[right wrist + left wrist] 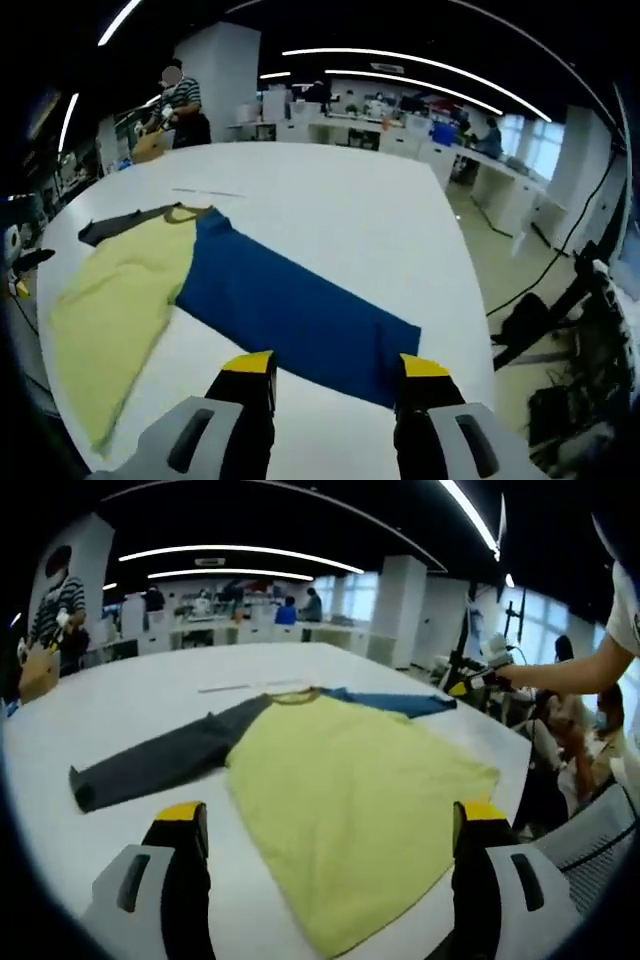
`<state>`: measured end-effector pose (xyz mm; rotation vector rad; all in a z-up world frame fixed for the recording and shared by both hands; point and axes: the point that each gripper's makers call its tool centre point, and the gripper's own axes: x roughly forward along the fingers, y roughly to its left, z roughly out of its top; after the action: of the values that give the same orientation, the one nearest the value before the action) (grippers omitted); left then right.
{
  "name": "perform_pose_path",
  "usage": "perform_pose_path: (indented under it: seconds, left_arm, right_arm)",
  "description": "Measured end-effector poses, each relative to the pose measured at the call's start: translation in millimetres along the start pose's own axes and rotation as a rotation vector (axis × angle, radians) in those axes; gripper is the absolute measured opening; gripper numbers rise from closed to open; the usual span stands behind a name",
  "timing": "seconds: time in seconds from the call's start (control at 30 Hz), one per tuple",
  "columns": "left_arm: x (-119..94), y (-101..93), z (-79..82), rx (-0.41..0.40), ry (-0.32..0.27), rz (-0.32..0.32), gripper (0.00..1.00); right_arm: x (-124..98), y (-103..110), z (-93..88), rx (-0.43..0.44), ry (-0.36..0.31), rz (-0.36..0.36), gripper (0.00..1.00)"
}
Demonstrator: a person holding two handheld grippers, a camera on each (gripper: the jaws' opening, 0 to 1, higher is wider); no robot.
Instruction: Fold the garment on the visible template until the final outline fits inside the template.
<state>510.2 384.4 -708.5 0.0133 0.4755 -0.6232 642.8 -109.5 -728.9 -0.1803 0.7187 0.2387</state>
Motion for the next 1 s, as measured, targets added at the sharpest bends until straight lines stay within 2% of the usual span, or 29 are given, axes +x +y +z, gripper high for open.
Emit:
perform_pose_path:
  seconds: [0.33, 0.47, 0.6, 0.77, 0.87, 1.0]
  left_arm:
    - [-0.5, 4.2, -3.7, -0.005, 0.017, 0.015, 0.99]
    - [-0.8, 5.2, -2.6, -0.006, 0.016, 0.02, 0.98]
    - [-3.3, 6.6, -2.4, -0.012, 0.015, 0.03, 0.97]
    - [-9.0, 12.1, -0.5, 0.007, 0.011, 0.06, 0.94]
    - [-9.8, 10.9, 2.6, 0.005, 0.003, 0.064, 0.93]
    - [-10.2, 12.3, 2.7, 0.006, 0.008, 0.074, 0.91]
  right_arm:
    - [19.9, -27.7, -20.8, -0.064, 0.106, -0.025, 0.33]
    - [24.3, -34.2, -21.4, -0.084, 0.113, -0.026, 0.29]
    - [37.6, -47.5, -29.6, -0.123, 0.171, -0.017, 0.25]
    - [35.4, -49.3, -36.2, -0.141, 0.209, -0.028, 0.14]
    - [35.3, -50.7, -41.5, -0.118, 0.228, -0.028, 0.13]
    - [25.5, -40.5, -43.6, -0.132, 0.245, -0.036, 0.0]
